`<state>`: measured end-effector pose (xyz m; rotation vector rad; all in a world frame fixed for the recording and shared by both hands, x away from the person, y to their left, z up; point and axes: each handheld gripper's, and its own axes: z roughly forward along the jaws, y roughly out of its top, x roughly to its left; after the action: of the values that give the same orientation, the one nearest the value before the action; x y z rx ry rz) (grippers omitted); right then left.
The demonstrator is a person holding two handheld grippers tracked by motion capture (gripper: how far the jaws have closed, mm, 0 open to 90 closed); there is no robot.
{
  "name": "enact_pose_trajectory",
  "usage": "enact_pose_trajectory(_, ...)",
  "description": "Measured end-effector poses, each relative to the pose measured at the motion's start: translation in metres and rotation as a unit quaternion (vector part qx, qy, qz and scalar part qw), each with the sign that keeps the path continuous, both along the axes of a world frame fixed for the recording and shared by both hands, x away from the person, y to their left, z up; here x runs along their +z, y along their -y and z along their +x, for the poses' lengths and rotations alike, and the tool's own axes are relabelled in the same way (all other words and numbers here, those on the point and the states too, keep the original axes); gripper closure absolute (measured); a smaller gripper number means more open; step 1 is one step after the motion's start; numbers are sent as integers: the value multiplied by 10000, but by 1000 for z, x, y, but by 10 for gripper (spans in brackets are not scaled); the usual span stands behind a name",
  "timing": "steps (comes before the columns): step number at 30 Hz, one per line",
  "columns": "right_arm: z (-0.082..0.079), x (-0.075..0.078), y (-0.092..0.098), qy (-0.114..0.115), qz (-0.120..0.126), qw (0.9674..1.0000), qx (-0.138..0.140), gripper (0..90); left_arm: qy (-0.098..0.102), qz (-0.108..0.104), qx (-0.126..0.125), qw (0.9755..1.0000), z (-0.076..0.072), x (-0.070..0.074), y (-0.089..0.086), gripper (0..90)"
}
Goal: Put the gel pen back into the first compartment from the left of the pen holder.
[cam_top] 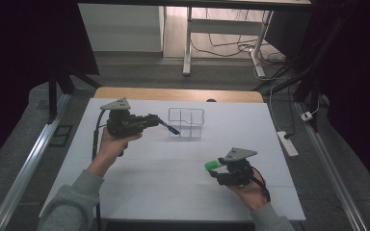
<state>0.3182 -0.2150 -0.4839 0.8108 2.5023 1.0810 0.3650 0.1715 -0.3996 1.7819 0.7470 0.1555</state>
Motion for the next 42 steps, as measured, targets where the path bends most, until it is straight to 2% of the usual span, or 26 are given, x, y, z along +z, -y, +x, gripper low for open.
enact_pose_trajectory(10, 0, 0, 0, 8, -12, 10000, -15, 391, -11, 222, 283, 9994, 20, 11, 0, 800)
enact_pose_trajectory(14, 1, 0, 0, 5, -23, 10000, -13, 391, 10, 270, 388, 9989, 28, 15, 3, 800)
enact_pose_trajectory(17, 1, -1, 0, -21, -22, 10000, -9, 390, 24, 389, 461, 9982, 35, 17, 7, 799)
enact_pose_trajectory(20, 0, -1, -1, -12, -47, 10000, 1, 391, -29, 427, 539, 9976, 43, 18, 10, 799)
enact_pose_trajectory(23, 0, -1, -1, -3, -76, 10000, -4, 390, -47, 462, 624, 9970, 50, 18, 13, 799)
enact_pose_trajectory(26, 1, -1, 0, -4, -43, 10000, -13, 390, -20, 628, 724, 9954, 57, 17, 16, 799)
enact_pose_trajectory(32, 2, -2, 1, -8, -52, 10000, -28, 389, -185, 804, 839, 9931, 70, 12, 18, 799)
enact_pose_trajectory(42, 2, -3, 1, -14, -83, 10000, -26, 387, -248, 878, 823, 9924, 76, 6, 25, 797)
